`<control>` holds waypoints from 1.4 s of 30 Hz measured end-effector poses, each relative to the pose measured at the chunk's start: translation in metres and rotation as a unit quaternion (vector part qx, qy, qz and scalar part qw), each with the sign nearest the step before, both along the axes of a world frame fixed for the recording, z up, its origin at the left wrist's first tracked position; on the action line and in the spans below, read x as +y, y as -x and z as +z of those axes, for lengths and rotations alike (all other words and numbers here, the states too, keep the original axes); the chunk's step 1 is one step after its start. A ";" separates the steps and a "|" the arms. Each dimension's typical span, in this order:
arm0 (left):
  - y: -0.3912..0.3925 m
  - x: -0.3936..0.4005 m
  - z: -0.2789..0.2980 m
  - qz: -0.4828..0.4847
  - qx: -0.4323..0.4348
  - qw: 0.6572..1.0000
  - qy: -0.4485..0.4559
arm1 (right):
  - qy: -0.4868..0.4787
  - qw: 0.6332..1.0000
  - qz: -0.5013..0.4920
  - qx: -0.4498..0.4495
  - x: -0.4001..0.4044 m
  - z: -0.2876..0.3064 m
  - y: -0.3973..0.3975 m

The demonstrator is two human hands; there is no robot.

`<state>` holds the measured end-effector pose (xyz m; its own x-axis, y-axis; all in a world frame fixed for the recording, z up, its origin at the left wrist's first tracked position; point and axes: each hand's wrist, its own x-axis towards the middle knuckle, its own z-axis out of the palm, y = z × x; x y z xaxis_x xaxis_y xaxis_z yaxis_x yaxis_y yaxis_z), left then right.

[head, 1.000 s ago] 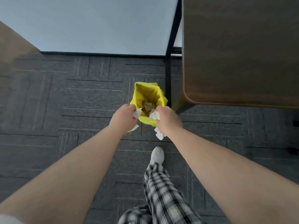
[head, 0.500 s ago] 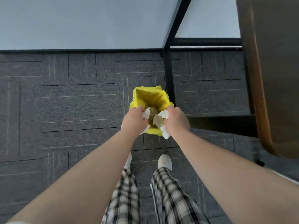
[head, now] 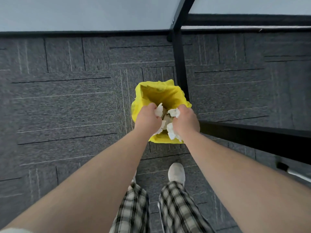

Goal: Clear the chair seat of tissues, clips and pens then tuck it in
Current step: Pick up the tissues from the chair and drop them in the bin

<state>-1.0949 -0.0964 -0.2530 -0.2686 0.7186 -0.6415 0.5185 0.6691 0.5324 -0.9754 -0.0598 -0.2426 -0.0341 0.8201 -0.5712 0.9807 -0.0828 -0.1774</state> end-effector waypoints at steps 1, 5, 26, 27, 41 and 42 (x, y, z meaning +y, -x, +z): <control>0.000 0.001 -0.004 0.005 -0.005 1.000 0.003 | 0.005 1.000 -0.006 0.007 0.001 -0.004 0.000; -0.003 0.001 -0.011 -0.013 -0.038 0.999 0.015 | 0.025 0.999 -0.032 0.033 0.003 -0.012 -0.002; 0.005 -0.012 0.122 -0.295 0.063 0.946 0.118 | 0.091 0.994 -0.008 0.067 -0.047 0.106 -0.034; 0.000 -0.014 0.133 -0.316 0.074 0.938 0.121 | 0.092 0.993 -0.014 0.072 -0.055 0.115 -0.039; -0.141 -0.055 0.254 -0.502 0.179 0.837 0.121 | 0.070 0.986 -0.089 0.126 -0.147 0.204 -0.222; -0.160 -0.060 0.261 -0.516 0.186 0.828 0.116 | 0.063 0.985 -0.101 0.127 -0.155 0.212 -0.245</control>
